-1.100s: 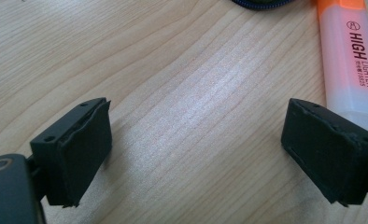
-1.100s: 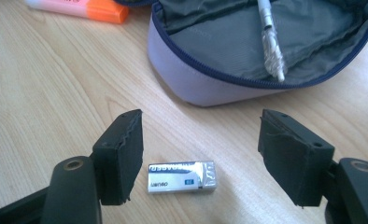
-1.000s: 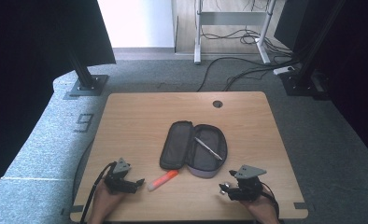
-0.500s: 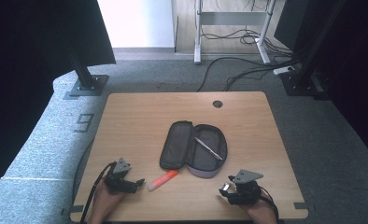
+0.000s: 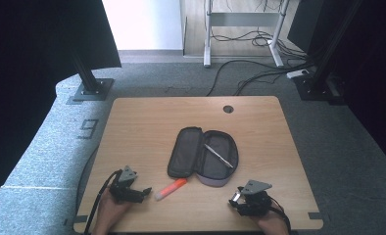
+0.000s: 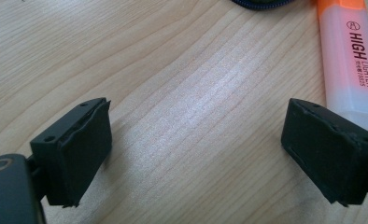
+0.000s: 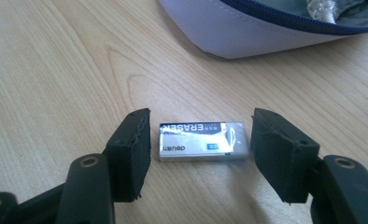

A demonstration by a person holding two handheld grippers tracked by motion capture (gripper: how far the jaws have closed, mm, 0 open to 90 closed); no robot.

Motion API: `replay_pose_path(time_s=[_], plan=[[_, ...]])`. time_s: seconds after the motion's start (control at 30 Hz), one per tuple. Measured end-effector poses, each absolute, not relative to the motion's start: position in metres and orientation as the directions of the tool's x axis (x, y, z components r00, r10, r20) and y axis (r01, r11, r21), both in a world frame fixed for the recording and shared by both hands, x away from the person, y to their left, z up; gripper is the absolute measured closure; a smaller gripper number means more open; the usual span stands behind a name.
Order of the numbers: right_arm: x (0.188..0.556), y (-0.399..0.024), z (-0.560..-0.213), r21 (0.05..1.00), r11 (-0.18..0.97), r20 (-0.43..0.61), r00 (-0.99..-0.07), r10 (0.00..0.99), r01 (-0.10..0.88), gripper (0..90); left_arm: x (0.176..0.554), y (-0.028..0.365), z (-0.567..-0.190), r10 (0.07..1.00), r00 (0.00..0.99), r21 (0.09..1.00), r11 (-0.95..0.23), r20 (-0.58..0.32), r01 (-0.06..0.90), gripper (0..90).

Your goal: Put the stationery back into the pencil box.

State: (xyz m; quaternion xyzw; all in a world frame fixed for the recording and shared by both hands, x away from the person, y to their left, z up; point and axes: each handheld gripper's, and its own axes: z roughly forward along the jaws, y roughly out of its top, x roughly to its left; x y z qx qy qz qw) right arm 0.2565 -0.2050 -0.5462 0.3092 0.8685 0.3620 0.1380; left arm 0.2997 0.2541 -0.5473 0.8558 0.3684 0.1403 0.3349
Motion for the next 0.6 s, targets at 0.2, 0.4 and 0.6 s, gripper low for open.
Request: replay_pose_path(time_s=[0.2, 0.4, 0.6], plan=[[0.257, -0.207, -0.547, 0.723, 0.519, 0.013, -0.759, 0.651, 0.457, 46.5, 0.300, 0.254, -0.547, 0.725, 0.689, 0.677, -0.504, -0.007, 0.537, 8.7], [0.257, -0.206, -0.545, 0.720, 0.508, 0.028, -0.751, 0.660, 0.473, 47.0, 0.300, 0.254, -0.547, 0.725, 0.689, 0.677, -0.504, -0.007, 0.537, 8.7], [0.257, -0.207, -0.533, 0.746, 0.484, 0.035, -0.753, 0.658, 0.458, 47.0, 0.300, 0.254, -0.547, 0.725, 0.689, 0.677, -0.504, -0.007, 0.537, 8.7]])
